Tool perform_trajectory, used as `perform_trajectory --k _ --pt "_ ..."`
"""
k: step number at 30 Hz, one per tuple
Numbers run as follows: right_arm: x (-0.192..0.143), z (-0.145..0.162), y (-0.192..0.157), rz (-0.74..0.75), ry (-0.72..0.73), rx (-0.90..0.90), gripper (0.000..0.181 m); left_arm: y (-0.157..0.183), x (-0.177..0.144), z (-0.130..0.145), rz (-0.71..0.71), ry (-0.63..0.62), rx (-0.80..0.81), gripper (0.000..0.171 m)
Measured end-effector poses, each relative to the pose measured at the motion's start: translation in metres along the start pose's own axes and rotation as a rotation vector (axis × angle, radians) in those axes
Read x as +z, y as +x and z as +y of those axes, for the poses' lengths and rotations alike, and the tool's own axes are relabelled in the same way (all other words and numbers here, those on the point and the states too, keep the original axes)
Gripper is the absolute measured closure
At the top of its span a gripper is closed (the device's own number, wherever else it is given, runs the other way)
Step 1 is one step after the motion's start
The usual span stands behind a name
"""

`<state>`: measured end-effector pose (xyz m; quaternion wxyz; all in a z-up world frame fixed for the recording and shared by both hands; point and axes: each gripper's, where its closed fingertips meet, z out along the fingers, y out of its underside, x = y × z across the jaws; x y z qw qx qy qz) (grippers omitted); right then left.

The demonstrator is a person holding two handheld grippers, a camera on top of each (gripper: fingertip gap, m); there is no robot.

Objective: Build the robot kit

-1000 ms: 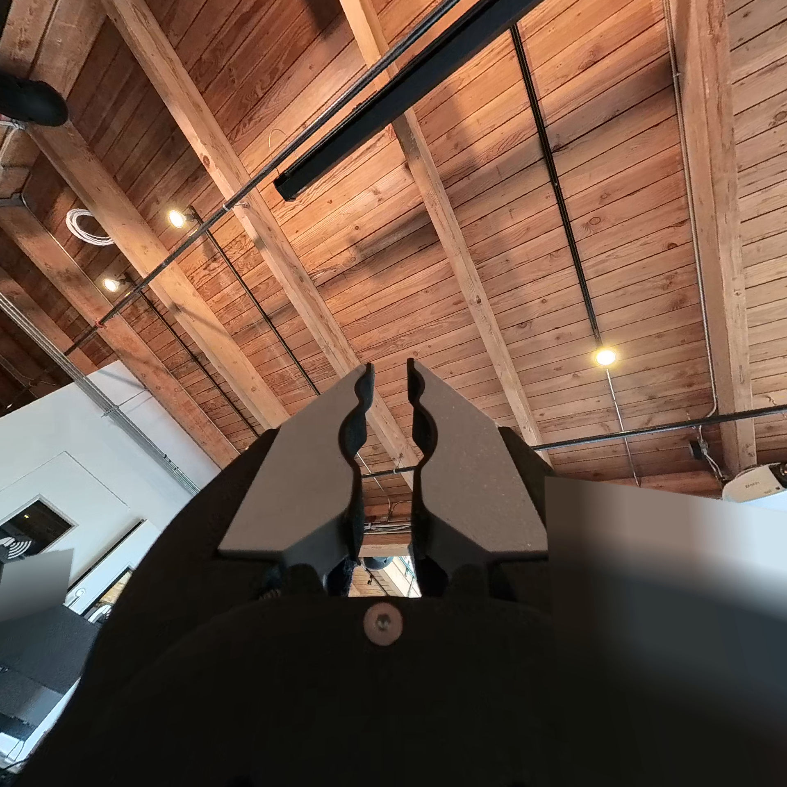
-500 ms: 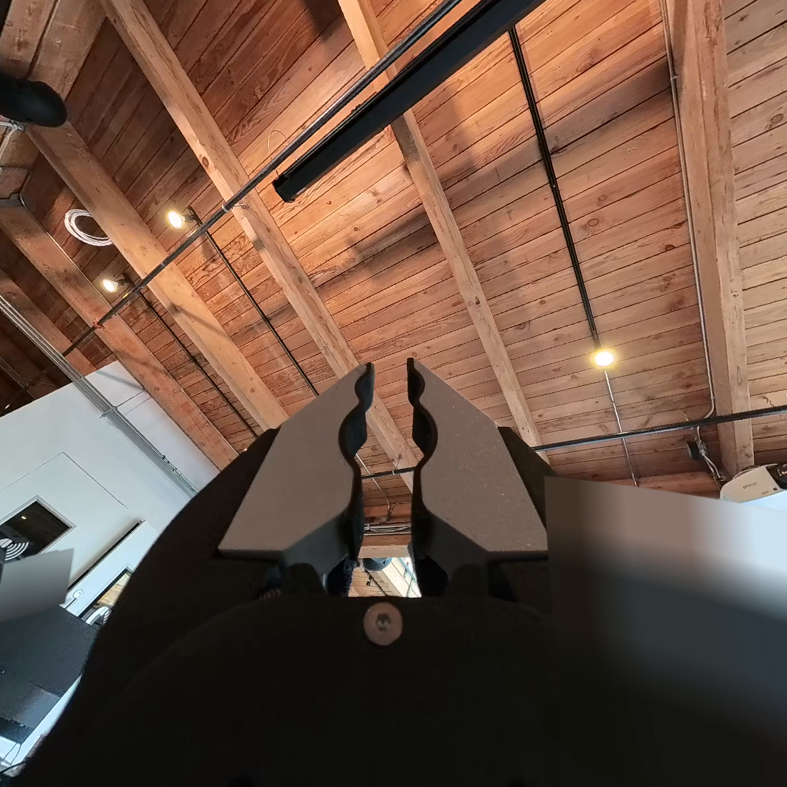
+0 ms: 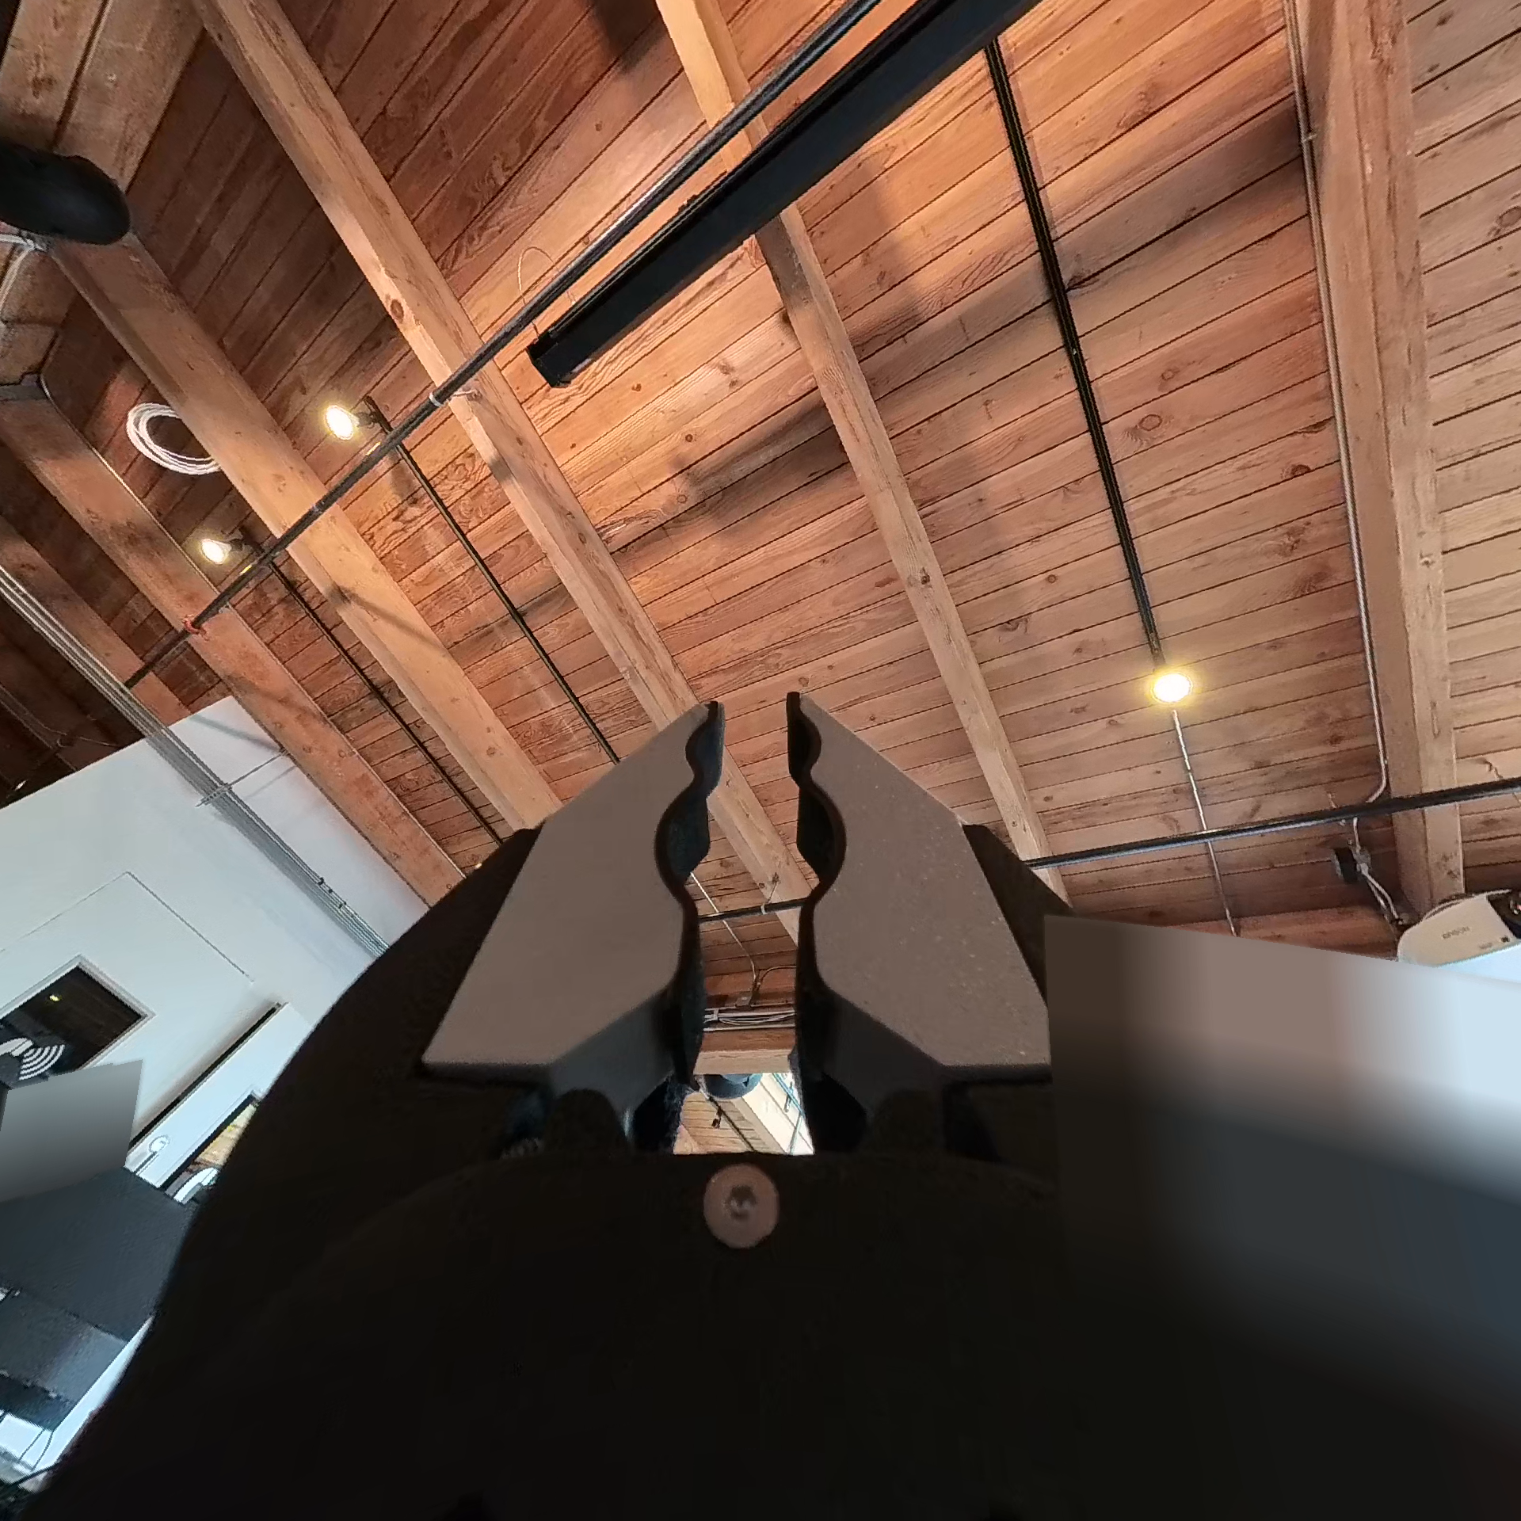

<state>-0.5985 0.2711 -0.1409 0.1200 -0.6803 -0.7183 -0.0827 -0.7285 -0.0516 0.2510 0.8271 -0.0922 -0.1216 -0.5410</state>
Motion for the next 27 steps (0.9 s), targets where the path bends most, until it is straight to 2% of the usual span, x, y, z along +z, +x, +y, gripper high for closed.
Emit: perform_trajectory --k 1,4,7,10,13,17,19,21,25,27 --pt "-0.003 -0.003 -0.004 -0.018 0.02 0.003 0.156 0.0 0.0 0.0 0.0 0.0 0.0 0.159" --pt "-0.012 -0.018 -0.025 -0.108 0.11 -0.015 0.153 0.0 0.0 0.001 0.0 -0.002 -0.001 0.159" --pt "-0.02 -0.032 -0.057 -0.262 0.172 -0.042 0.15 0.0 0.0 0.001 0.001 -0.002 0.001 0.159" --pt "-0.017 -0.039 -0.088 -0.387 0.175 -0.072 0.149 0.0 0.0 0.0 0.0 -0.001 0.001 0.159" --pt "-0.016 -0.045 -0.114 -0.483 0.175 -0.104 0.138 0.0 0.0 0.0 0.0 -0.002 -0.001 0.159" --pt "-0.016 -0.051 -0.113 -0.424 0.184 -0.17 0.119 0.0 0.0 0.0 0.001 0.0 0.0 0.159" --pt "-0.015 -0.049 -0.118 -0.482 0.153 -0.128 0.11 0.0 0.0 0.0 0.001 0.0 0.0 0.159" --pt "-0.014 -0.048 -0.124 -0.543 0.136 -0.088 0.109 0.001 0.0 0.0 0.003 0.0 -0.003 0.159" --pt "-0.013 -0.048 -0.127 -0.565 0.144 -0.1 0.106 0.0 0.0 0.0 0.002 0.0 -0.002 0.159" --pt "-0.012 -0.043 -0.133 -0.621 0.1 -0.079 0.104 0.0 0.0 0.0 0.002 -0.001 -0.003 0.159"
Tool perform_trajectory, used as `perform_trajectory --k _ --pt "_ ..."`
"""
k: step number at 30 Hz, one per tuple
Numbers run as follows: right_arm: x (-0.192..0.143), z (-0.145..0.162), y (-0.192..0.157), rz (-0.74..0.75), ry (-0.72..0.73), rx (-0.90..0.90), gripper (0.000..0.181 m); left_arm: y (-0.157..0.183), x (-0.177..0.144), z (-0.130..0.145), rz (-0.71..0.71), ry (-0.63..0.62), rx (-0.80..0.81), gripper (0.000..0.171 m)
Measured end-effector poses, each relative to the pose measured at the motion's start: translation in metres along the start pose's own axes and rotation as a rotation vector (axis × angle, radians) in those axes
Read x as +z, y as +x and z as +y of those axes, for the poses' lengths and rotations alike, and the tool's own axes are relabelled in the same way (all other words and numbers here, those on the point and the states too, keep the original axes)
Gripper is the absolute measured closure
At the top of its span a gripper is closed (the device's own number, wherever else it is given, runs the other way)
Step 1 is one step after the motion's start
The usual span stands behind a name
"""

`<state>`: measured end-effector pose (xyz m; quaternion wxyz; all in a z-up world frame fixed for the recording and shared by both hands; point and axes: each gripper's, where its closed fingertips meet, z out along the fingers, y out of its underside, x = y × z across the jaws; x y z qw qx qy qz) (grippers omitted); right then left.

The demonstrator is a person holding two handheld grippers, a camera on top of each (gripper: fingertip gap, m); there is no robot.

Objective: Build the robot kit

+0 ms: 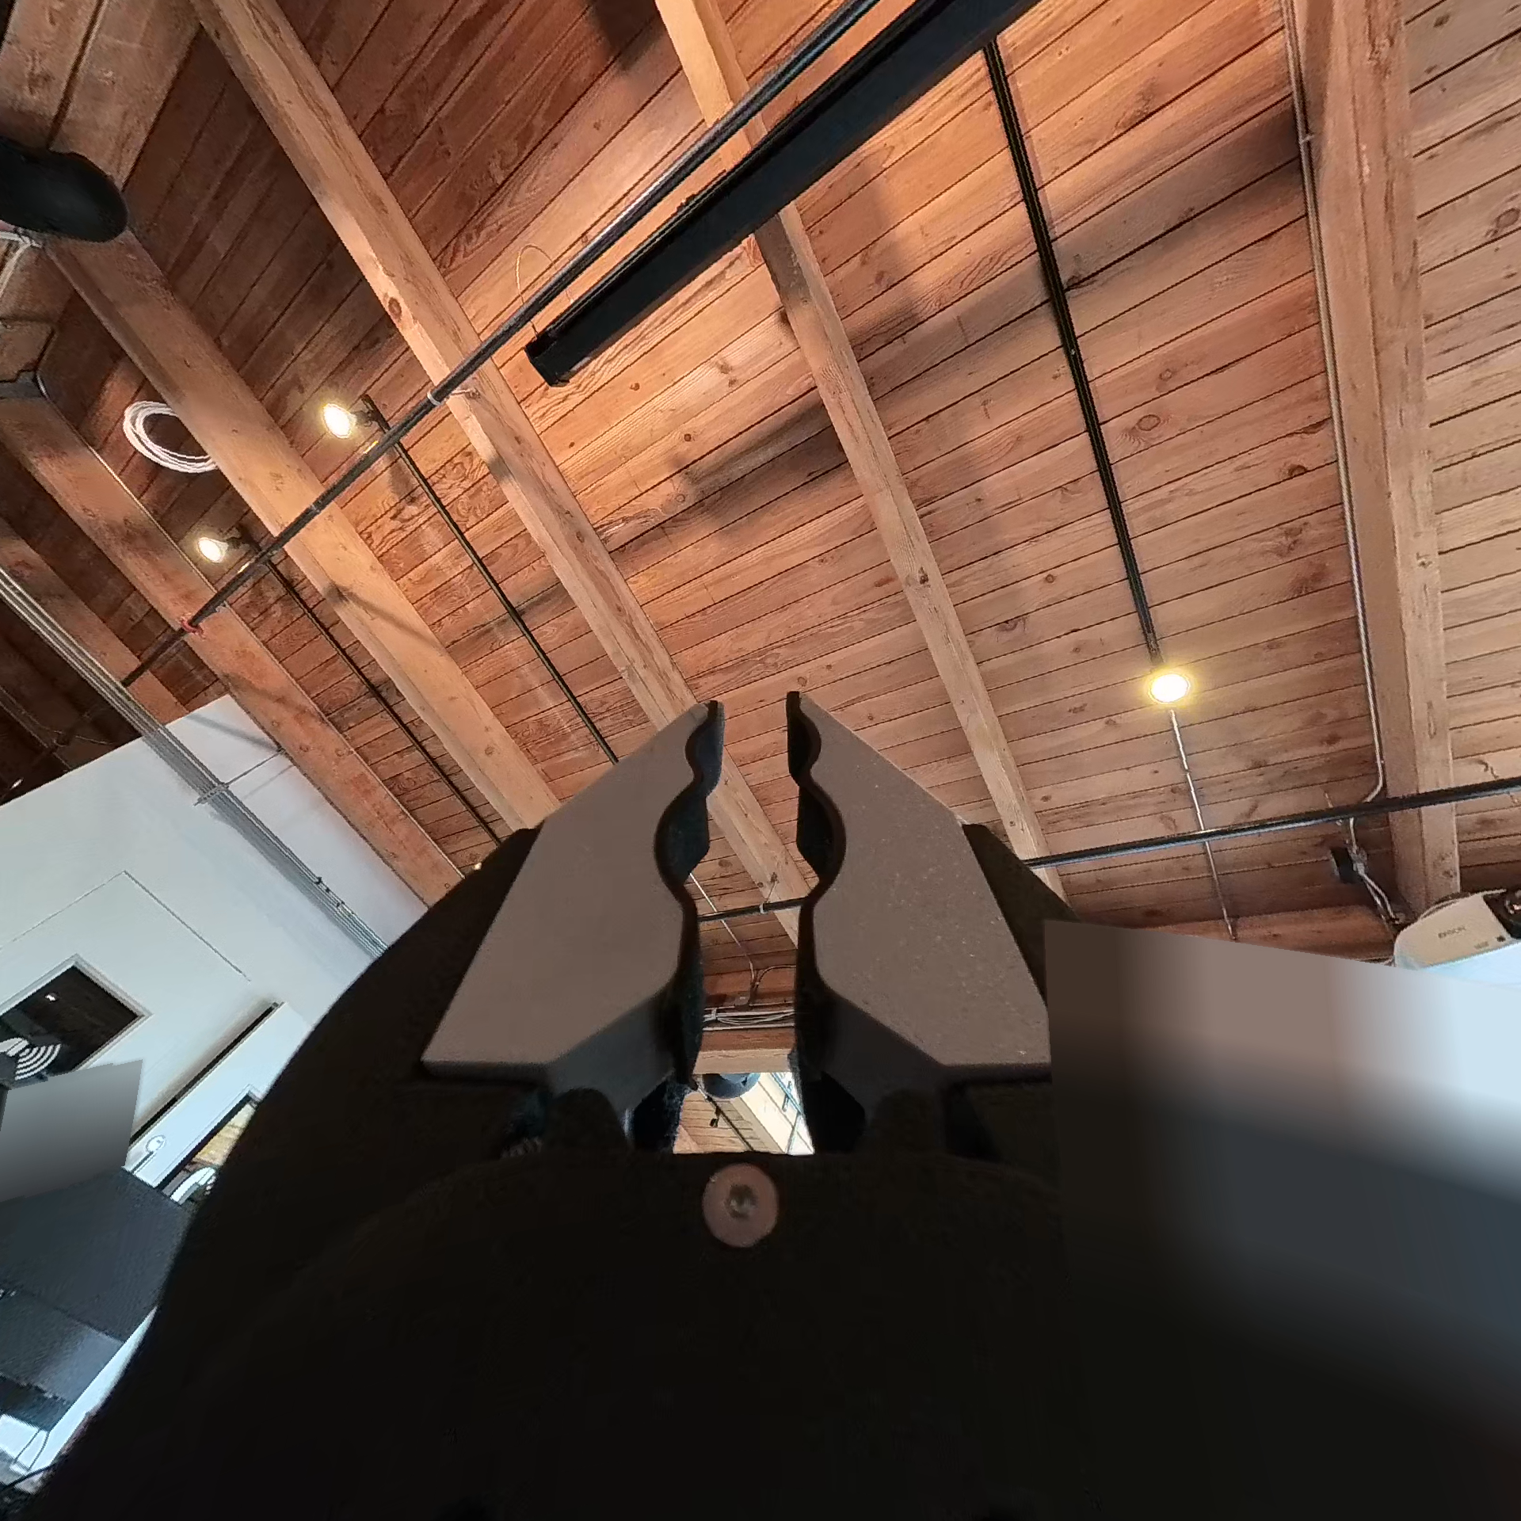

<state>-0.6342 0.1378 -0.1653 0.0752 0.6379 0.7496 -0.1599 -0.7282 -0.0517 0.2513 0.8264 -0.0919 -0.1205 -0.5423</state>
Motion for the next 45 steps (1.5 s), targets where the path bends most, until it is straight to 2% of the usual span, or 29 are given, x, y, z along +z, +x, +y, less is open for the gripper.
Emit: perform_trajectory --k 2,4,15,22,28,31,35,41,45 --pt "0.001 0.002 0.0 -0.032 -0.008 0.053 0.105 0.0 0.0 0.0 0.0 0.0 -0.001 0.159" --pt "-0.001 0.001 0.002 -0.037 0.003 0.076 0.113 0.0 0.0 0.0 0.0 0.001 0.0 0.159" --pt "-0.018 0.005 0.005 0.03 0.035 0.027 0.147 0.0 -0.001 -0.003 0.0 0.007 -0.001 0.159" --pt "-0.031 0.007 -0.009 -0.066 0.086 0.058 0.164 0.001 -0.001 -0.002 0.001 0.006 0.0 0.159" --pt "-0.035 0.012 -0.028 -0.195 0.102 0.056 0.169 0.001 -0.001 -0.001 0.001 0.004 0.001 0.159" --pt "-0.037 0.016 -0.031 -0.186 0.093 0.028 0.171 0.001 -0.001 -0.001 0.0 0.004 0.002 0.159" --pt "-0.061 0.013 -0.017 -0.098 0.157 0.046 0.171 0.001 -0.001 -0.001 0.0 0.004 0.002 0.159" --pt "-0.114 0.034 0.046 0.239 0.285 0.161 0.175 0.001 -0.001 -0.003 0.002 0.007 0.001 0.159" --pt "-0.12 0.059 0.071 0.462 0.292 0.158 0.175 0.001 -0.001 -0.002 0.002 0.007 0.002 0.159"
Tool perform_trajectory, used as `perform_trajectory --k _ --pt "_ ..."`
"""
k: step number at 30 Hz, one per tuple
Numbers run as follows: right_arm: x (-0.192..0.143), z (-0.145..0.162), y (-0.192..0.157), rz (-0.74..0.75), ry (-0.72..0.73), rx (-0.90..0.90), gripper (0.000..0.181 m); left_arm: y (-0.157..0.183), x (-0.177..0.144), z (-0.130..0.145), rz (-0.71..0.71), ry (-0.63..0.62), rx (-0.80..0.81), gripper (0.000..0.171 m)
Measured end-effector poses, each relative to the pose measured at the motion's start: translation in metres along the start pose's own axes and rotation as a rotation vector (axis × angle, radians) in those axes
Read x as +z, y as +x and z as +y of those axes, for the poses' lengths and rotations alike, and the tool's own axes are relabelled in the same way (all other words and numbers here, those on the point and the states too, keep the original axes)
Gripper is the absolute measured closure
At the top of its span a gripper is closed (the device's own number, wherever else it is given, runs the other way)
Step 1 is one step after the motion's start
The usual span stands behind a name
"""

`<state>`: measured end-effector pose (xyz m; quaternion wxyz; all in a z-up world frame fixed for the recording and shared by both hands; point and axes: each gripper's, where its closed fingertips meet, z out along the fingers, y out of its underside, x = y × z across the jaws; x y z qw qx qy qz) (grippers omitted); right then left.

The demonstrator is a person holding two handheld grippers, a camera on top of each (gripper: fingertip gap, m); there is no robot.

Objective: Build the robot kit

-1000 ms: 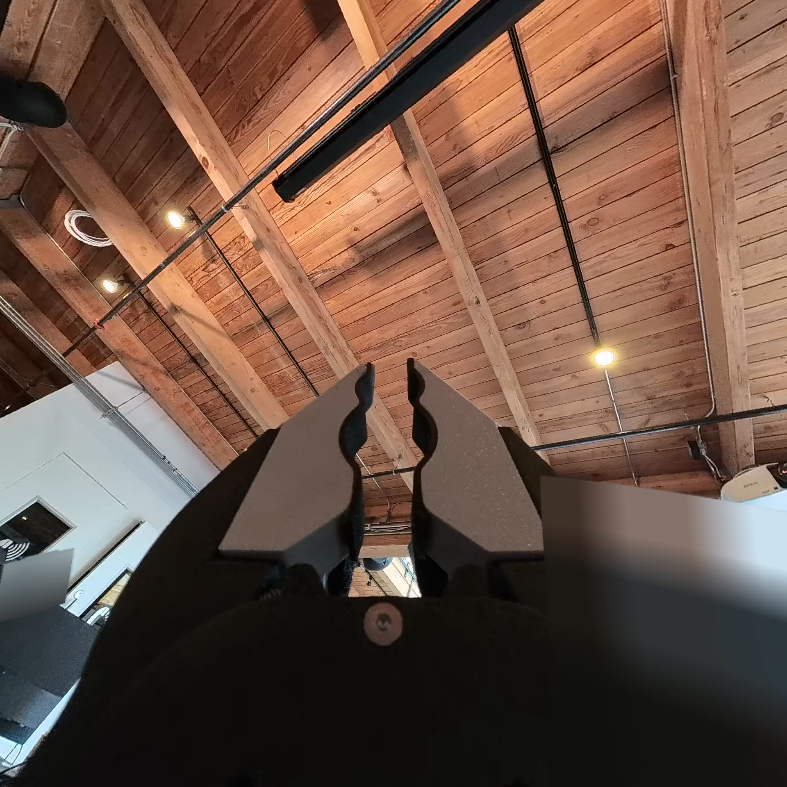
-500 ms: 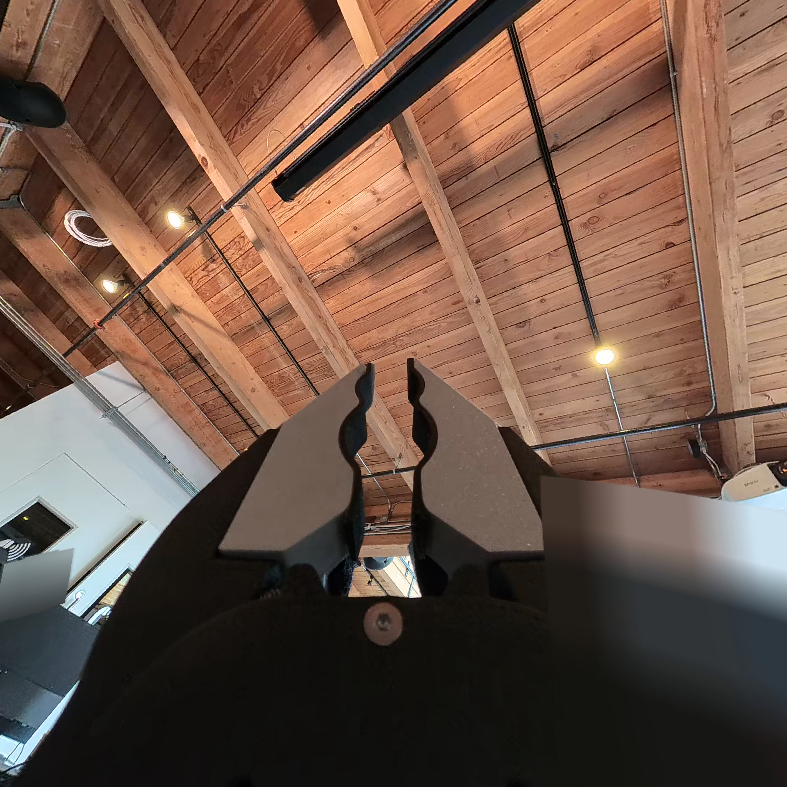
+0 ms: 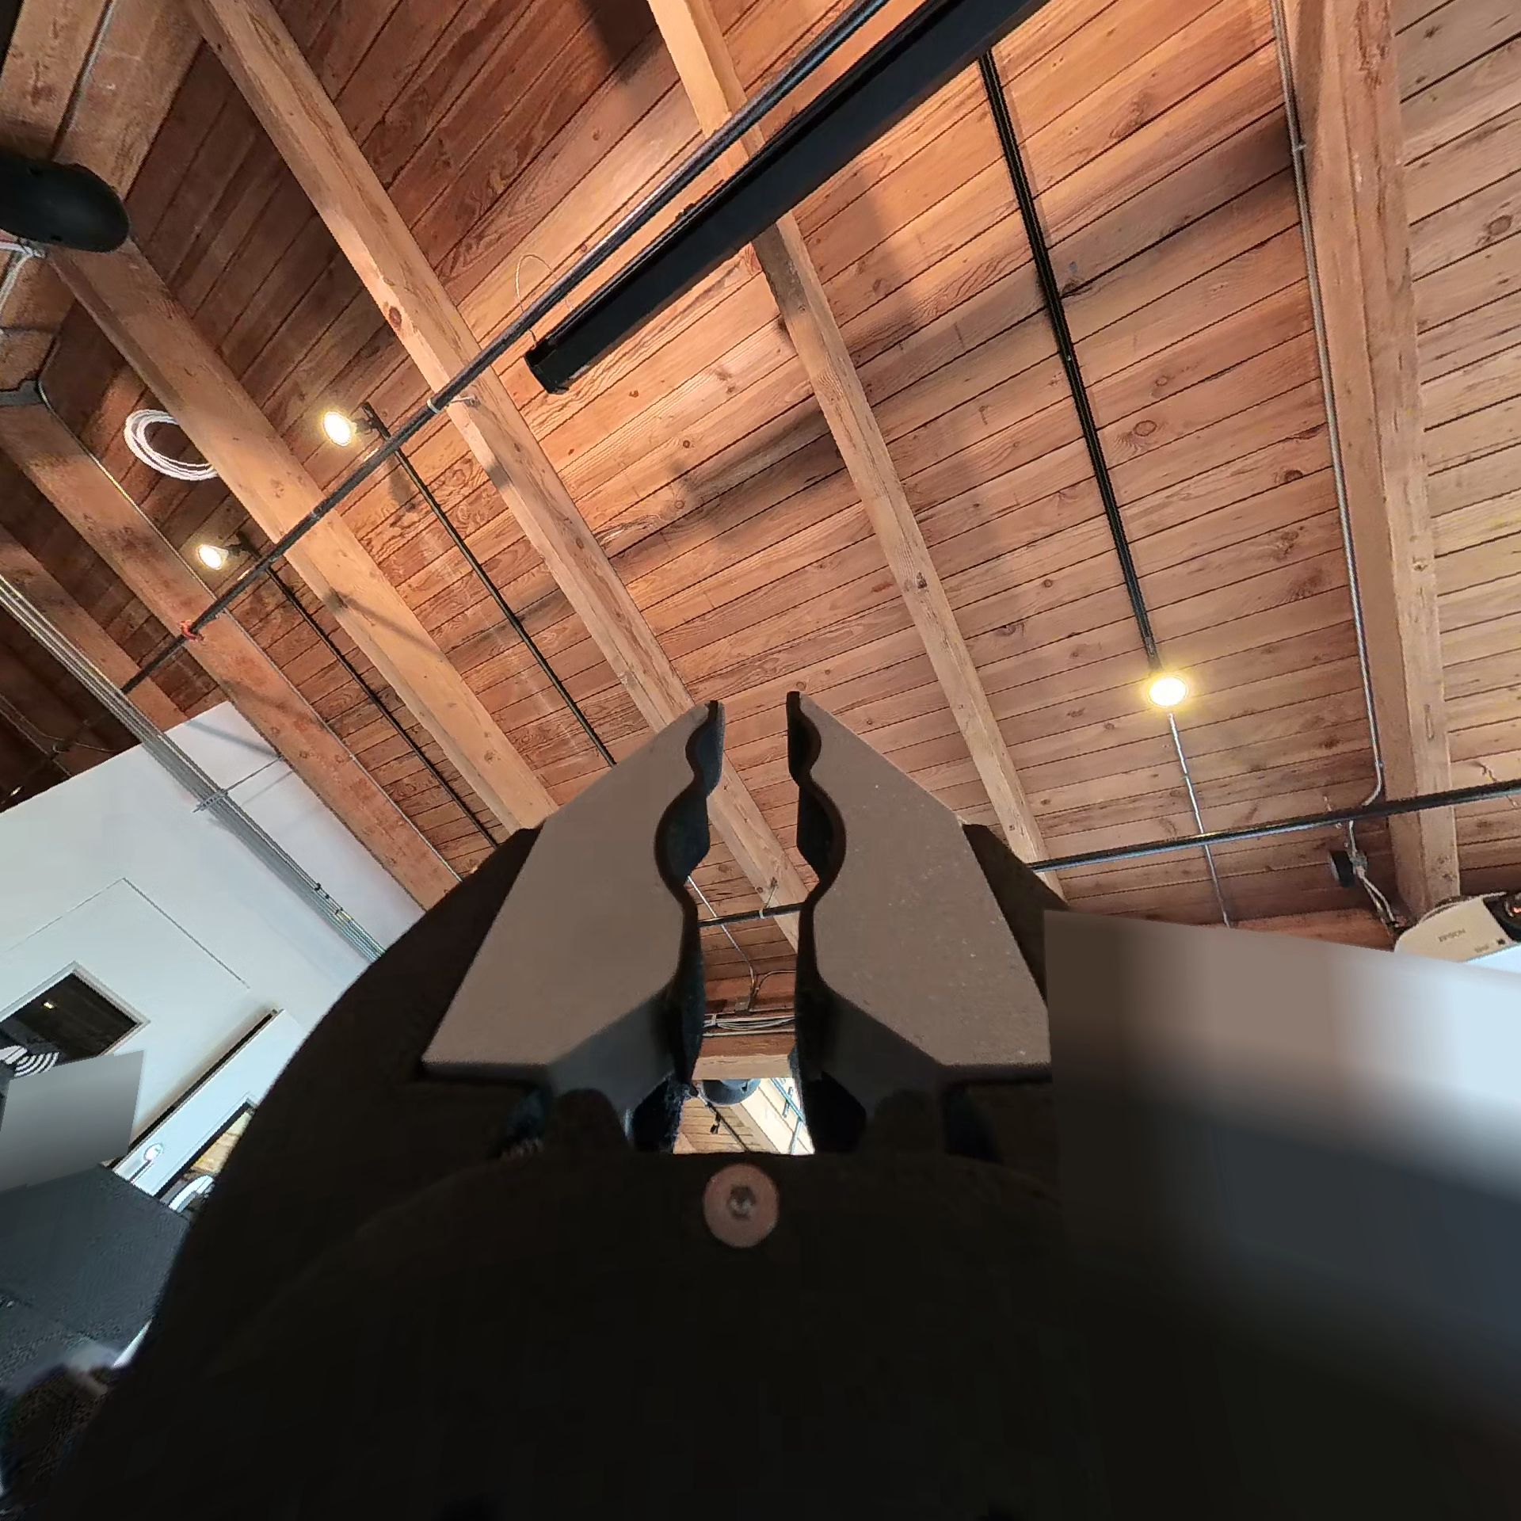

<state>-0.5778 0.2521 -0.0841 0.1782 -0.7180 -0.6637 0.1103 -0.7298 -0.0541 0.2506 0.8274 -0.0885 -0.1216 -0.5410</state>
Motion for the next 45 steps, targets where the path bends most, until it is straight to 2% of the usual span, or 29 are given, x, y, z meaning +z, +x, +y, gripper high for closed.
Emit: perform_trajectory --k 2,5,7,9,11,15,19,24,25,29,31,38,45 --pt "0.007 0.019 0.0 0.074 -0.049 -0.057 0.175 0.0 0.0 0.001 0.0 -0.001 -0.002 0.159" --pt "0.017 0.06 -0.002 0.162 -0.25 -0.113 0.174 0.0 0.0 0.001 -0.001 -0.003 0.002 0.159" --pt "0.02 0.074 -0.005 0.187 -0.318 -0.13 0.17 0.0 0.001 0.003 0.0 -0.006 0.0 0.159" --pt "0.022 0.068 -0.015 0.161 -0.291 -0.131 0.164 0.0 0.001 0.003 0.0 -0.008 0.002 0.159" --pt "0.025 0.048 -0.034 0.073 -0.207 -0.169 0.157 0.0 0.001 0.004 0.0 -0.008 0.003 0.159" --pt "0.037 0.014 -0.078 -0.121 -0.076 -0.381 0.144 0.0 0.001 0.005 0.0 -0.011 0.002 0.159" --pt "0.06 0.011 -0.103 -0.226 -0.091 -0.59 0.125 -0.001 0.001 0.004 -0.001 -0.009 -0.001 0.159" --pt "0.089 0.004 -0.108 -0.286 -0.121 -0.53 0.111 0.0 0.001 0.003 0.001 -0.006 -0.004 0.159" --pt "0.091 0.003 -0.109 -0.312 -0.134 -0.506 0.112 0.0 0.001 0.003 0.001 -0.006 -0.005 0.159" --pt "0.092 0.002 -0.096 -0.317 -0.183 -0.427 0.153 0.0 0.001 0.001 0.001 -0.003 -0.005 0.159" --pt "0.089 0.001 -0.091 -0.326 -0.182 -0.394 0.163 -0.001 0.001 0.001 0.001 -0.003 -0.007 0.159" --pt "0.079 0.007 -0.069 -0.291 -0.204 -0.277 0.169 0.0 0.0 0.001 0.003 -0.001 -0.004 0.159" --pt "0.065 0.009 -0.033 -0.177 -0.237 -0.147 0.169 0.0 0.001 0.002 0.002 -0.003 -0.002 0.159"
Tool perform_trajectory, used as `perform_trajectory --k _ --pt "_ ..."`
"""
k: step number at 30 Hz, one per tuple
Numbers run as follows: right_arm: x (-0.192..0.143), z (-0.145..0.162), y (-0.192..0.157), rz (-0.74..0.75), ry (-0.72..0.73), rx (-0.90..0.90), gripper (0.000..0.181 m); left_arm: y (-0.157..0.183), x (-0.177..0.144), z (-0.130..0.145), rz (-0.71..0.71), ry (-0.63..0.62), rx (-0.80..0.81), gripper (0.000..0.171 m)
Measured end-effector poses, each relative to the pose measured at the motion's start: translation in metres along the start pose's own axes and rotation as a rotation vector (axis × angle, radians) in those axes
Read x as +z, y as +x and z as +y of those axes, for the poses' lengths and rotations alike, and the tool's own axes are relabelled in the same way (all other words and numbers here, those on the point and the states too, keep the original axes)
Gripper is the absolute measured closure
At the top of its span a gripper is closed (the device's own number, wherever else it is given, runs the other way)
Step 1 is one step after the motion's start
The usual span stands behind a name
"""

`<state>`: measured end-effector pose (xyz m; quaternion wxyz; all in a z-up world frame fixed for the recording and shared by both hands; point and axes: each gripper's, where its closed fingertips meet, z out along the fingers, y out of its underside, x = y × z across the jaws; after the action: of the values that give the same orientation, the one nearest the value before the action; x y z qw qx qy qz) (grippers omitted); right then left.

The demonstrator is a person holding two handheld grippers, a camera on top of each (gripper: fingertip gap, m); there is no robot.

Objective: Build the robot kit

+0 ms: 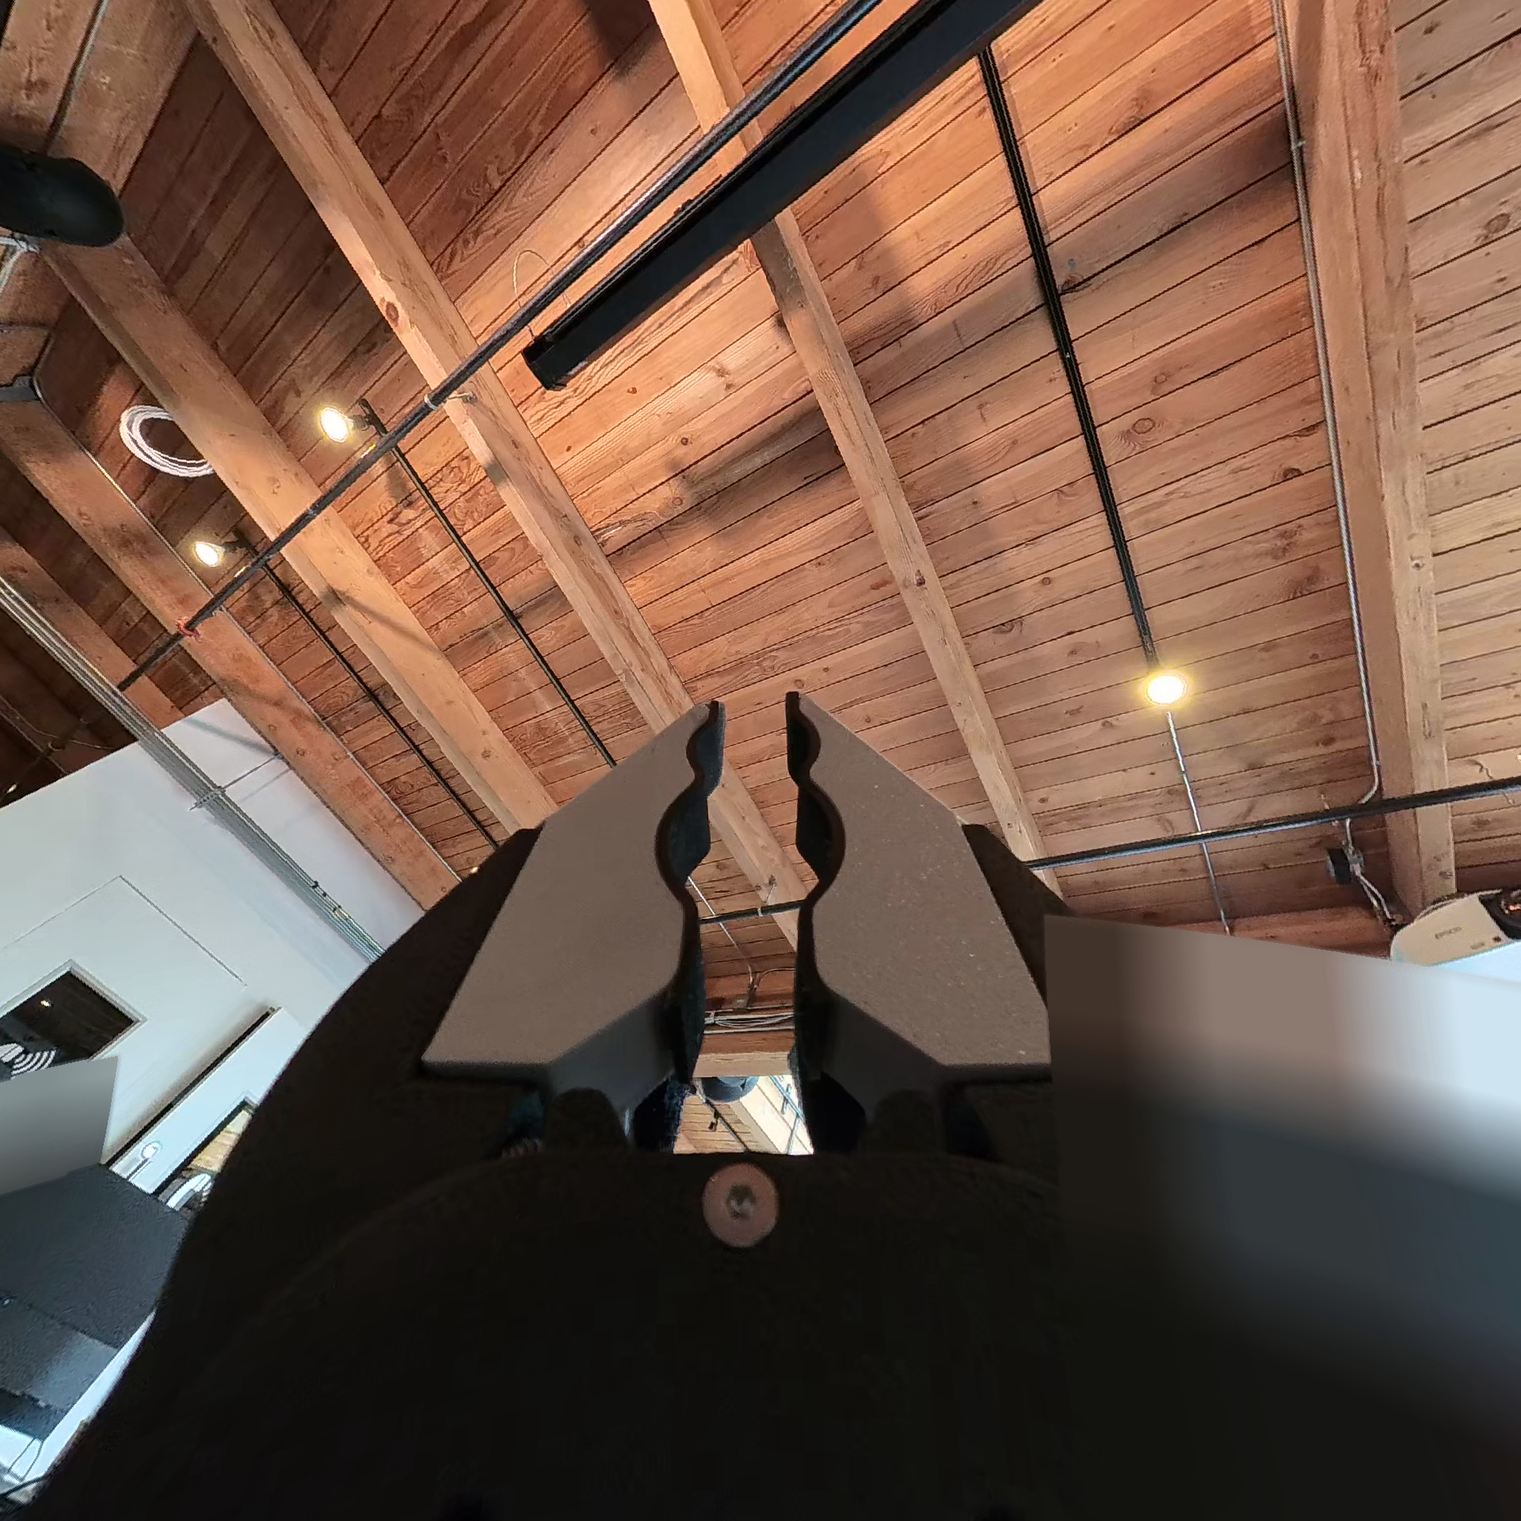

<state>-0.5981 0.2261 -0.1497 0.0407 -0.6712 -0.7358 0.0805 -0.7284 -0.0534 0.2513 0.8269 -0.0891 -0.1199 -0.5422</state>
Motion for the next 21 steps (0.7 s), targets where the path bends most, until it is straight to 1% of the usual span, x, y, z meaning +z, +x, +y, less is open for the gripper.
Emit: perform_trajectory --k 5,9,11,16,19,21 --pt "-0.009 0.008 0.006 -0.02 -0.009 0.095 0.169 0.0 0.0 0.0 0.0 -0.001 0.0 0.159" --pt "-0.012 0.015 0.015 0.018 -0.016 0.138 0.168 0.0 0.0 0.0 0.0 -0.001 0.001 0.159" --pt "-0.014 0.015 0.019 0.056 -0.009 0.122 0.163 0.0 0.0 0.001 0.0 -0.001 0.001 0.159" --pt "-0.023 0.003 0.018 0.123 0.046 0.077 0.163 0.0 0.0 0.002 0.0 -0.003 0.001 0.159" --pt "-0.019 -0.009 0.001 0.09 0.078 -0.019 0.15 0.0 0.001 0.002 0.0 -0.005 0.0 0.159" --pt "-0.012 -0.011 -0.005 0.113 0.064 -0.103 0.143 0.0 0.001 0.002 0.0 -0.005 0.001 0.159"
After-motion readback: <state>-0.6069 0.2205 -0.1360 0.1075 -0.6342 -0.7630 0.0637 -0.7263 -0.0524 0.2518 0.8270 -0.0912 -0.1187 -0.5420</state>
